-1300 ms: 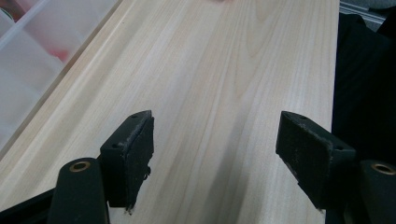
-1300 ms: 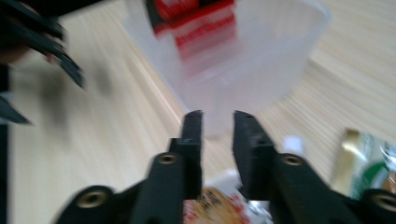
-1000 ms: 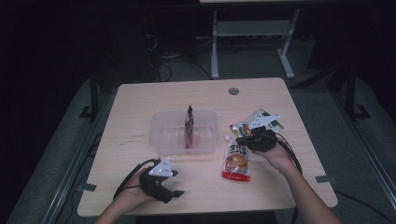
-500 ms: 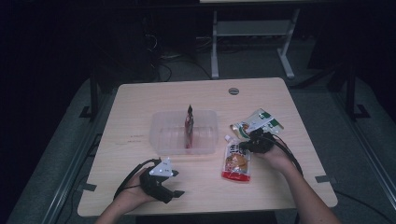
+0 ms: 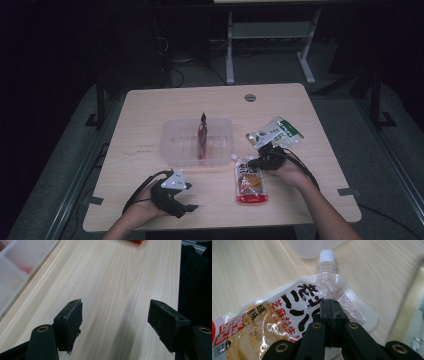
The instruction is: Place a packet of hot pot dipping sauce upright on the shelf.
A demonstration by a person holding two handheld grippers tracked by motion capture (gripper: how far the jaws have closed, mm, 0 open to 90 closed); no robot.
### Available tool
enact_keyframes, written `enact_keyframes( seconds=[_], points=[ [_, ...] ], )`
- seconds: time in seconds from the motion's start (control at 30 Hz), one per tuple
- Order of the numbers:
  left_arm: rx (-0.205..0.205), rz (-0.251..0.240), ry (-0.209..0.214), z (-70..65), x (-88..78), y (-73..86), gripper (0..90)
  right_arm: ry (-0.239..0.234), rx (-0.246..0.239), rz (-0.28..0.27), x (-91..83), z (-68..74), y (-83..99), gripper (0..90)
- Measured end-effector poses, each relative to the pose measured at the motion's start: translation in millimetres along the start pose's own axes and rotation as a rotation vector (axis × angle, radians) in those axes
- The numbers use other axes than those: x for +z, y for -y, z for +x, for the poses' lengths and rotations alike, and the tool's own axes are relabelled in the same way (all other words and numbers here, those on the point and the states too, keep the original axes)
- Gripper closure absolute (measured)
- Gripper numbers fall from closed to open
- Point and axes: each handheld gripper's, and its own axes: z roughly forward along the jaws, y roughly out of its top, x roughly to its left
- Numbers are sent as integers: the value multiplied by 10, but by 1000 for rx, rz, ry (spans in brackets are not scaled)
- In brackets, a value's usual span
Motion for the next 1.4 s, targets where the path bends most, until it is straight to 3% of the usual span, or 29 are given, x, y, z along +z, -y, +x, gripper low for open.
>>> enact_keyframes(
  seconds=[0.17,0.37,0.43,0.6,0.7,0.9,0.93,1.17,1.4],
  points=[
    [2,1,0,1,-10,1,274,13,-17,11,-21,41,-9,897],
    [-7,-10,-4,12,-18,14,274,77,-31,0,-308,110,111,898],
    [-1,-5,-3,16,-20,12,274,83,-41,-3,-324,126,146,897],
    [1,-3,-4,0,-18,-4,273,3,-43,8,-295,247,261,897],
    [0,-8,-5,-3,-7,-11,274,7,-79,34,-237,268,245,898],
    [3,-1,-1,6,-3,-2,273,-54,-84,33,-210,327,215,898],
    [3,-2,0,5,-7,-3,274,-65,-118,33,-182,335,202,898],
    [1,-1,3,-3,16,-14,274,-136,-165,37,-84,498,132,898],
    [-1,0,1,-5,16,-16,273,-162,-214,29,36,682,26,898]
  ],
)
